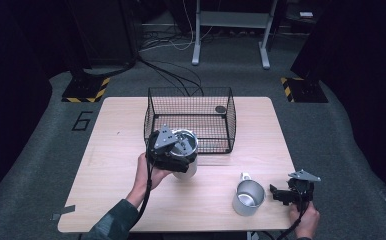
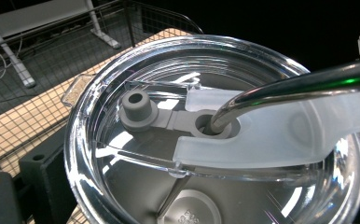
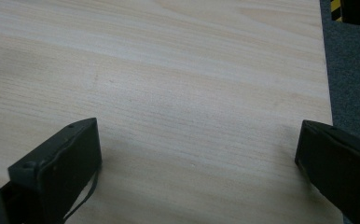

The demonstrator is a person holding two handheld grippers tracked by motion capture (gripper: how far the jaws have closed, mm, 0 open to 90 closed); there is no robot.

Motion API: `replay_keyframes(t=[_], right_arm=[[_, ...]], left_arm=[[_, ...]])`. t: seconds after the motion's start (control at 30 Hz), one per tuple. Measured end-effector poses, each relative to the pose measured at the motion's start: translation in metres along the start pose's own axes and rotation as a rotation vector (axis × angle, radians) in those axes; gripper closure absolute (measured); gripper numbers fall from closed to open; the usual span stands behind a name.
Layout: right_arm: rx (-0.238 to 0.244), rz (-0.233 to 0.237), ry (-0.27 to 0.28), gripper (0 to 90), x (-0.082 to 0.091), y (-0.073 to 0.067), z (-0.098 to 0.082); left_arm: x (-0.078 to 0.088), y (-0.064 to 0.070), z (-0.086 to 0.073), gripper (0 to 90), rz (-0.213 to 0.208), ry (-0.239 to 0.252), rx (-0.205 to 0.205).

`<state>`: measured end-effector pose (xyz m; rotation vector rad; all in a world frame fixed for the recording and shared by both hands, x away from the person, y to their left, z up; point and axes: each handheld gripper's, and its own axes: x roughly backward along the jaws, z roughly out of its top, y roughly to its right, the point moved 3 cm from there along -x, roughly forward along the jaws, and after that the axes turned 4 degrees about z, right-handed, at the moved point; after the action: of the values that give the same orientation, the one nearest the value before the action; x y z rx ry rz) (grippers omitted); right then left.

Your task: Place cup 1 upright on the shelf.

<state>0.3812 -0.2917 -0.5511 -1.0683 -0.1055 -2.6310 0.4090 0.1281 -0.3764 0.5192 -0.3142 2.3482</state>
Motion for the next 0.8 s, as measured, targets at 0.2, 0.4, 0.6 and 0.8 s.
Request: replay_keyframes(t=[0.2, 0.4, 0.6, 0.8], right_arm=[[0.001, -0.001, 0.0, 0.0, 0.0, 0.0, 0.0], [0.004, -0.002, 0.001, 0.0, 0.0, 0.0, 0.0], [-0.008, -0.001, 0.002, 0.0, 0.0, 0.0, 0.0], [-0.011, -0.002, 0.001, 0.0, 0.0, 0.0, 0.0]], left_arm=[[0.004, -0.006, 0.005, 3.8, 0.006, 0.003, 0.002], [0.007, -0.012, 0.006, 3.8, 0.013, -0.006, 0.016], [0.011, -0.019, 0.009, 3.8, 0.025, 0.001, 0.034], [0.018, -0.028, 0.015, 3.7, 0.051, 0.013, 0.032]])
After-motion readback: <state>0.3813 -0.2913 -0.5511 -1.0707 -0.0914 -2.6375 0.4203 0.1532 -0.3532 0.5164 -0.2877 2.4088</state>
